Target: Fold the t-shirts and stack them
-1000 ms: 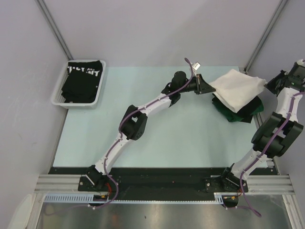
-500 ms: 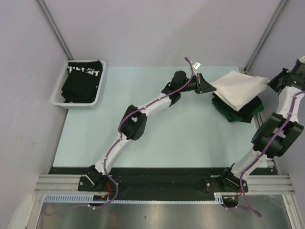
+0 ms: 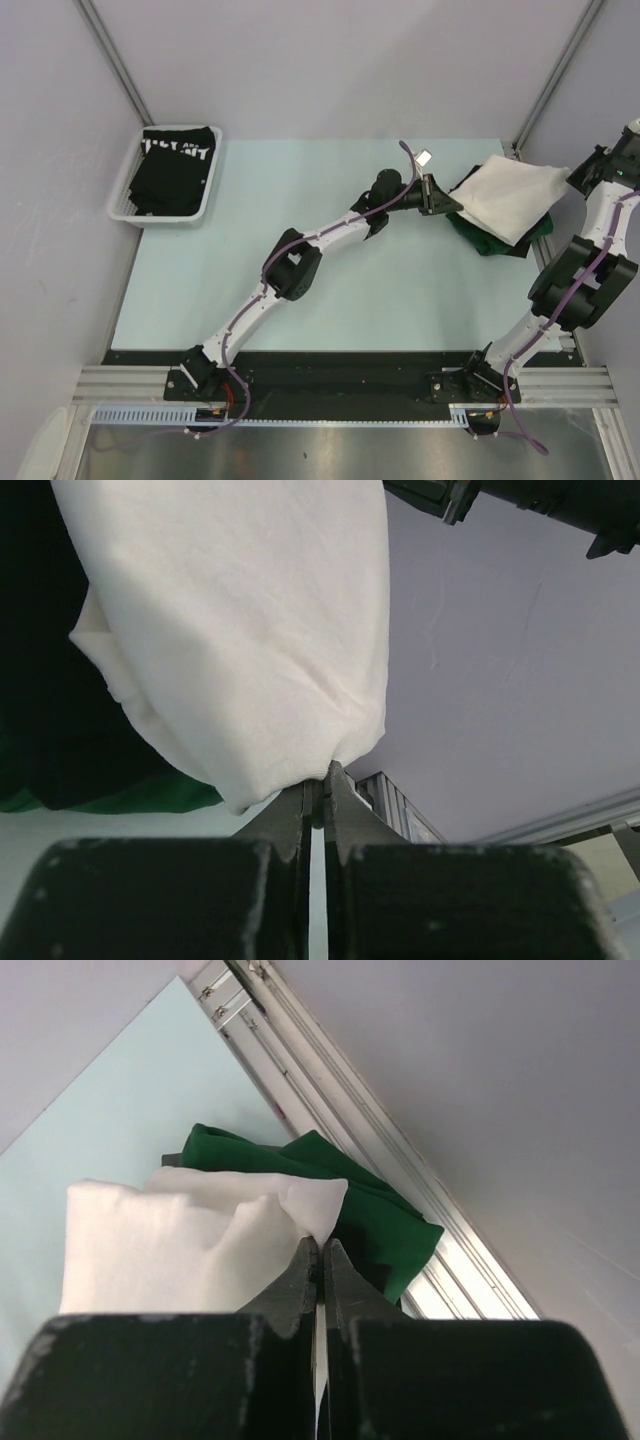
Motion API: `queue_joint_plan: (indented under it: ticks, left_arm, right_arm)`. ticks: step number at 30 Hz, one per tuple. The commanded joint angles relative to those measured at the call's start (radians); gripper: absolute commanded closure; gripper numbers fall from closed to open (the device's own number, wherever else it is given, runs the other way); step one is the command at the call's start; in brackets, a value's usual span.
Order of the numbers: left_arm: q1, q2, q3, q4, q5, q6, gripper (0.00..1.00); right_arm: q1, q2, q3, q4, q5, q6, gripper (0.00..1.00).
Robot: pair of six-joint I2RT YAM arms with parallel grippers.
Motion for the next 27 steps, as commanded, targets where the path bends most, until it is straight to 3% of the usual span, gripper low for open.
queue_joint_plan:
  ticks: [1,24,27]
  left_arm:
    - [-0.001,0.012,0.05,0.084,-0.023,-0.017,1.0]
    - [0.029,-0.045,-0.055,0.09,0.002,0.004,1.0]
    - [0.03,-0.043,-0.053,0.095,0.0,-0.002,1.0]
  right_arm:
    - [-0.06,0.013,-0.007,0.094,0.119,0.01,1.0]
    - [0.012,0.188,-0.118,0.091,0.252,0.016,1.0]
    - [0.014,0.169,-0.115,0.098,0.292,0.019,0.92]
